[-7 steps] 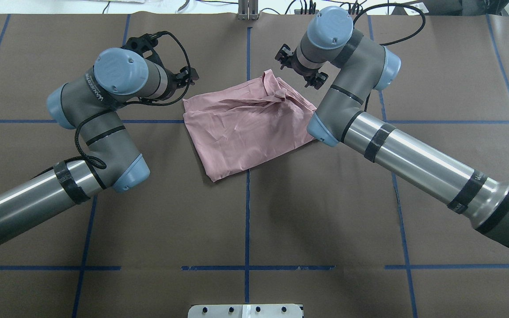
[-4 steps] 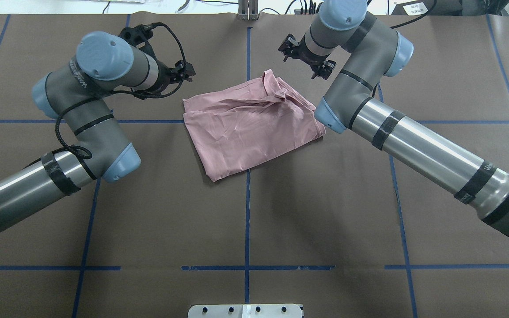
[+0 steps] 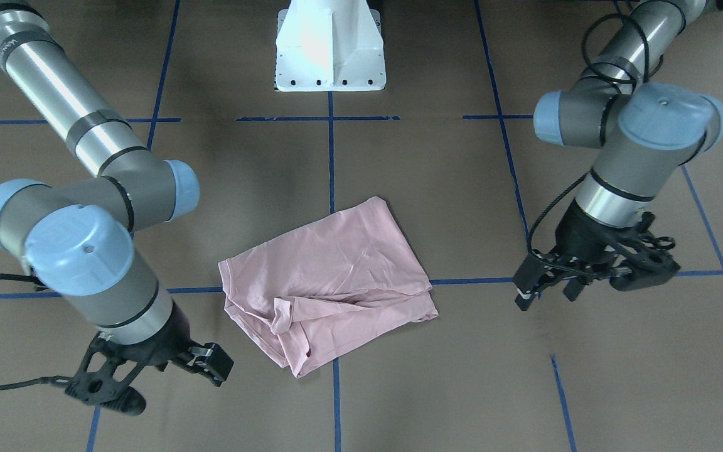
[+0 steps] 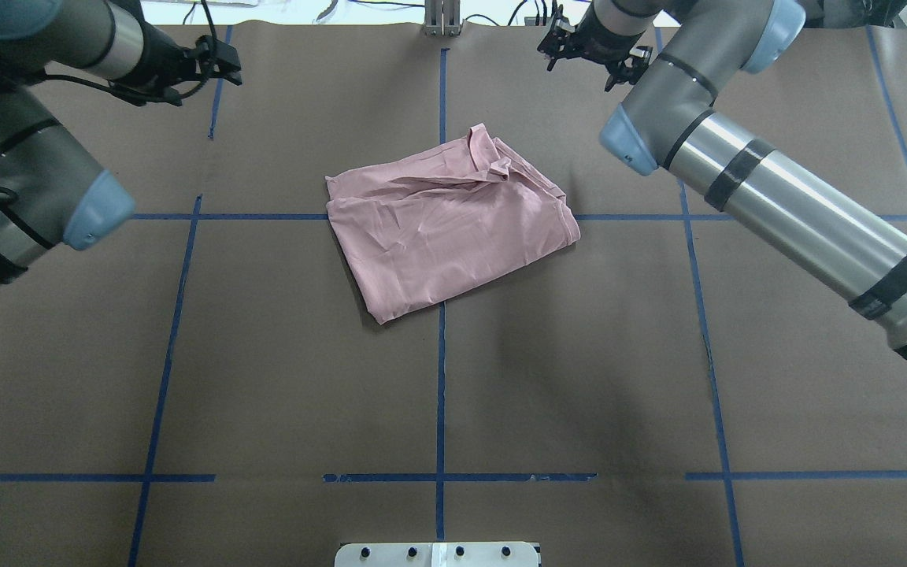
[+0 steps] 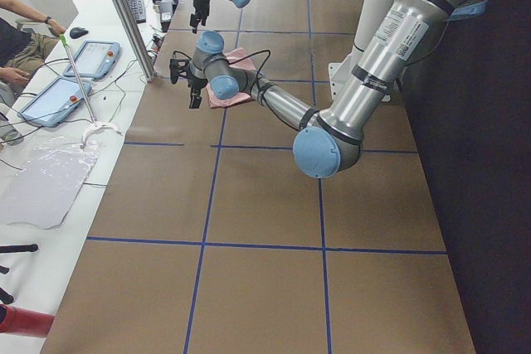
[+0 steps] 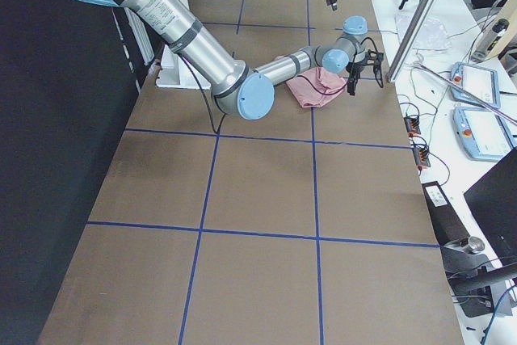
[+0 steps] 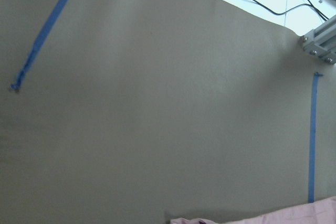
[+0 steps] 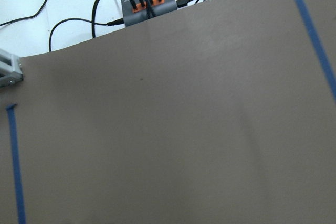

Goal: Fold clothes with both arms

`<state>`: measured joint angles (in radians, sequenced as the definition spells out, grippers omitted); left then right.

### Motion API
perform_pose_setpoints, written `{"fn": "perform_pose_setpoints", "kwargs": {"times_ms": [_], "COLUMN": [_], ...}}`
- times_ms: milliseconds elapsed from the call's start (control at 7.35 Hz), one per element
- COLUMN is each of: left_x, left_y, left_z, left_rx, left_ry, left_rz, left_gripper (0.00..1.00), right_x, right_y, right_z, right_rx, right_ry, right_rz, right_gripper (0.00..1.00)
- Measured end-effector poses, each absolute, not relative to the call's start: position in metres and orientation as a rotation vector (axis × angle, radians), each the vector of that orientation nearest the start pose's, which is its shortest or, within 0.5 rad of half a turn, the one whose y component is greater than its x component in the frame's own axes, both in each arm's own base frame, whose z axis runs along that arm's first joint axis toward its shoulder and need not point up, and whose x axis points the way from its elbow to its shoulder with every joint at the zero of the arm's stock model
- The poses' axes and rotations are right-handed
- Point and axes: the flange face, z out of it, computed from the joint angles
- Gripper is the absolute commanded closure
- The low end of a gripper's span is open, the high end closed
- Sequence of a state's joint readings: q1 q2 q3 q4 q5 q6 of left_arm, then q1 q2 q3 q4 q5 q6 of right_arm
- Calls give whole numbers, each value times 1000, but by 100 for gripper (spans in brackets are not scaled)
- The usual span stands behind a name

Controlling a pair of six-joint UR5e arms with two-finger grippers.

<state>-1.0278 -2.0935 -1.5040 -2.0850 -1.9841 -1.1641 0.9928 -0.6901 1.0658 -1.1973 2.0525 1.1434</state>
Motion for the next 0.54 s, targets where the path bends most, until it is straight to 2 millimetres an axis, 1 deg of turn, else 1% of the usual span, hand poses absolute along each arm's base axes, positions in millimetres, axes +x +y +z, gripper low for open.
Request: {"fn": "perform_pose_setpoints", "kwargs": {"times_ms": [136, 272, 408, 545], "left_x": [229, 170, 110, 58], "left_y": [-654, -658, -652, -639], "left_z": [352, 385, 421, 459], "left_rx": [377, 407, 430, 448], "left_ry": [938, 900, 865, 825], "left_rz": [-313, -247, -174, -107], "left_gripper": [0, 0, 0, 0], "right_x": [-320, -258, -196, -138], "right_y": [-750, -746, -731, -710], "right_z": [308, 341, 376, 408], "right_rx": [148, 164, 172, 169], "right_ry": [-824, -790, -747, -700], "right_rz": [255, 158, 60, -38], "right_gripper": [0, 0, 0, 0]}}
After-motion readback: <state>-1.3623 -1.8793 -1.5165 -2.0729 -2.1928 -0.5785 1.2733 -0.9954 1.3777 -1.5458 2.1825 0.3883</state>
